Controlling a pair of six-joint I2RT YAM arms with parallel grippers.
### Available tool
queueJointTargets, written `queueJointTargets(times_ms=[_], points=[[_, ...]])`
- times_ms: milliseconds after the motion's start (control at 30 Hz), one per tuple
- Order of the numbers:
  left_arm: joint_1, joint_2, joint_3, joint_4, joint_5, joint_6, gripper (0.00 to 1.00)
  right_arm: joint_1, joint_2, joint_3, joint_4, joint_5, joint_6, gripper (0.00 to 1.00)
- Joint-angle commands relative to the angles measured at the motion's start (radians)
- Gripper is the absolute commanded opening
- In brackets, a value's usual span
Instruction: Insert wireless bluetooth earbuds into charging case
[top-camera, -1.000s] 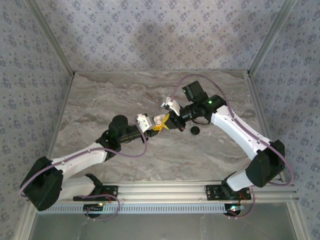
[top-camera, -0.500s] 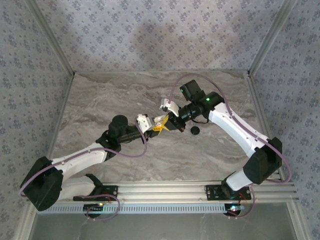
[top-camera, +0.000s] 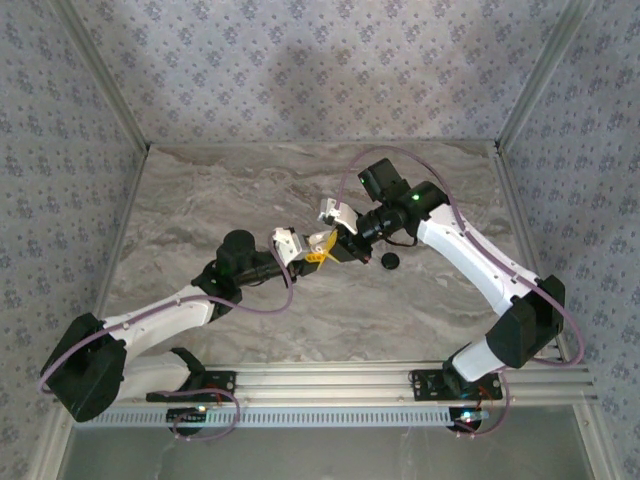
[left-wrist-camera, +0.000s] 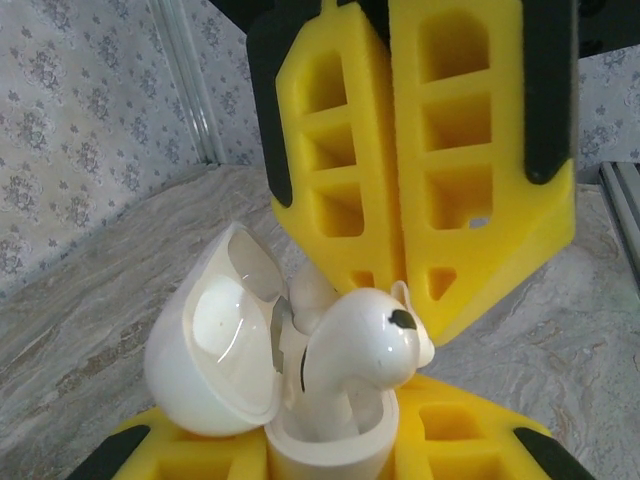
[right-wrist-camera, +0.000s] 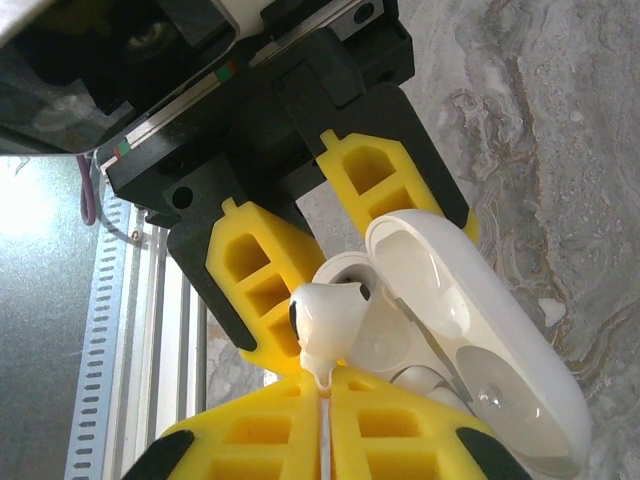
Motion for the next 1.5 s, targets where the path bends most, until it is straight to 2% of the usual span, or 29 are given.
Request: queueJointTargets(times_ms=[0,600,767,1000,1467], points=[[-0.008,-0.014,0.037,0.053,0.066,-0.010,0.11,0.001,-0.005,0.016,0.026,0.032,-0.006,0.14],[-0.008,-0.011,0.042,0.044,0.052,-0.020,0.11,-0.008,-0.103,-0.042,0.145,0.062,0.067,0.27],[-0.008,-0.014,0.040,0.041,0.042,-0.023,0.11,-0.006,-0.188,-0.122,0.284,0.081,0.141,0.30],[-0.008,-0.014,0.039,0.044,0.030,-0.029,0.11,0.010,-0.245,-0.206,0.371,0.036,0.174,0.24],[-0.007,-0.006,0.045,0.052,0.035,-0.039,0.11,0.034,-0.184,-0.208,0.377,0.055,0.158,0.24]])
